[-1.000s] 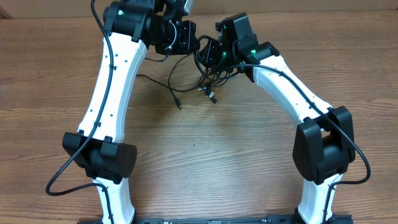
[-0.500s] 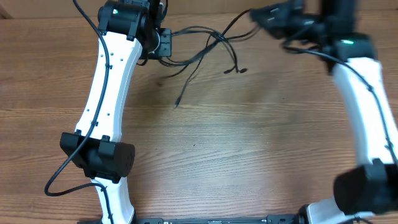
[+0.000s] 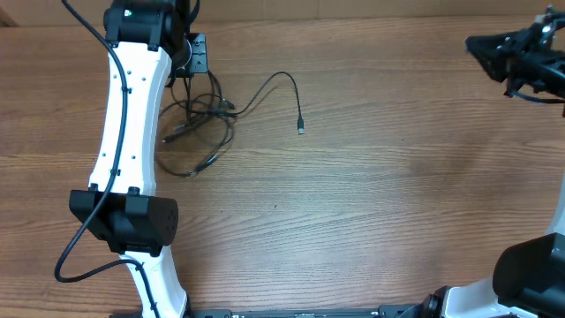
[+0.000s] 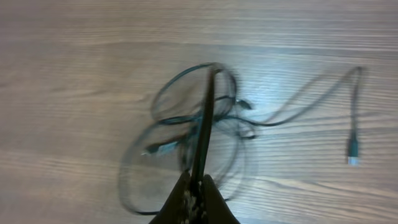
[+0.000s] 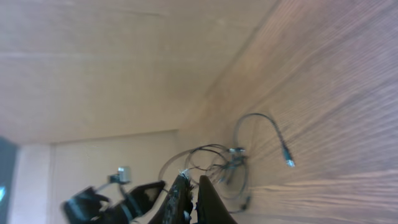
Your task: Untangle cables
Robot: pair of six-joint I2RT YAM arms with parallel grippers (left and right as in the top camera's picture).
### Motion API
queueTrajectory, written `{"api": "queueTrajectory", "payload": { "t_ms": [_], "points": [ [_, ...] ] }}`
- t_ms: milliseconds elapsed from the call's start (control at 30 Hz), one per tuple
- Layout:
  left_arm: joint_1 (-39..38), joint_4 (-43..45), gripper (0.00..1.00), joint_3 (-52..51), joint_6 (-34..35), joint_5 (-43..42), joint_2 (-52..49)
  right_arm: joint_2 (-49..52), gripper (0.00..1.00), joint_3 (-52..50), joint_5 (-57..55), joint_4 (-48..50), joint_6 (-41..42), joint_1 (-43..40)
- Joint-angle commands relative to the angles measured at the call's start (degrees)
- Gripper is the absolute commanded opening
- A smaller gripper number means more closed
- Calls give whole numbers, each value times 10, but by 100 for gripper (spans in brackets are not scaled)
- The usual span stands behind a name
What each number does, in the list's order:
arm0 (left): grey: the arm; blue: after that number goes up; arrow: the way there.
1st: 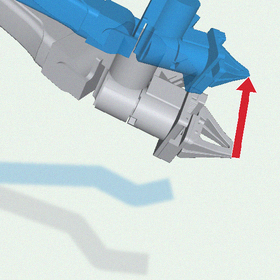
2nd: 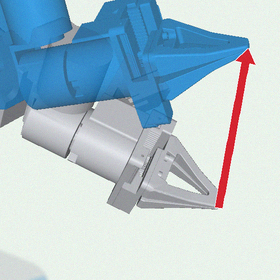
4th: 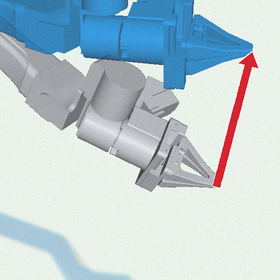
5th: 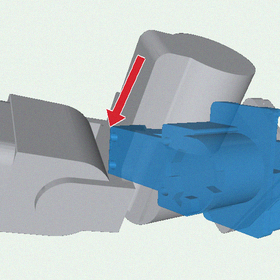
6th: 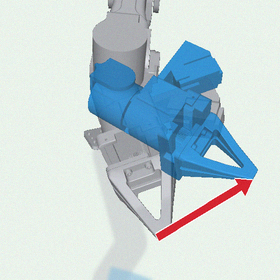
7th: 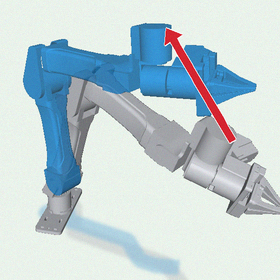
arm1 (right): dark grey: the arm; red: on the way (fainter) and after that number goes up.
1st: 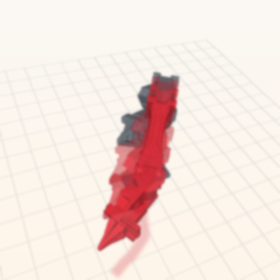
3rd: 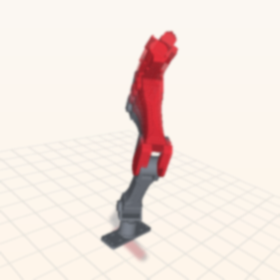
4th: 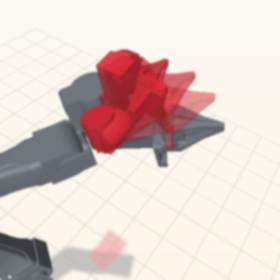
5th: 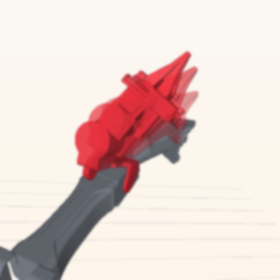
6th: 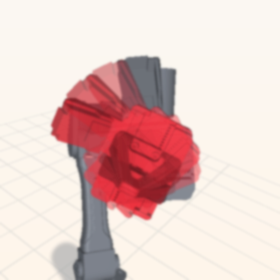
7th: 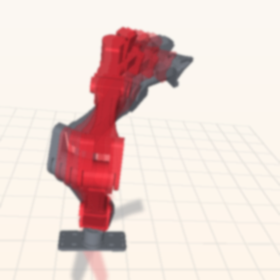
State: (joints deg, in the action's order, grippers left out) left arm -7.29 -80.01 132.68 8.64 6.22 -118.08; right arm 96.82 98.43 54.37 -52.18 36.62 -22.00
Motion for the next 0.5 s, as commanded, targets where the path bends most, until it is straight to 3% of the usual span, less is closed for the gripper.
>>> {"api": "queueTrajectory", "payload": {
  "t_ms": [0, 33, 133, 233, 467],
  "points": [
    [-10, 34, 4, 2, -155, -246, 4, 0, 19, 6, -29, -23, -73, 47],
    [-10, 45, 4, 2, -196, -324, 5, 0, 31, 6, -29, -26, -80, 64],
    [-9, 76, 4, 4, -224, -440, 10, 0, 52, 6, -29, -24, -96, 119],
    [1, 108, 4, 26, -192, -495, 16, 0, 58, 6, -32, -24, -136, 167],
    [25, 143, 4, 111, -72, -533, 30, 17, 59, 5, -130, -51, -152, 258]
  ]
}}
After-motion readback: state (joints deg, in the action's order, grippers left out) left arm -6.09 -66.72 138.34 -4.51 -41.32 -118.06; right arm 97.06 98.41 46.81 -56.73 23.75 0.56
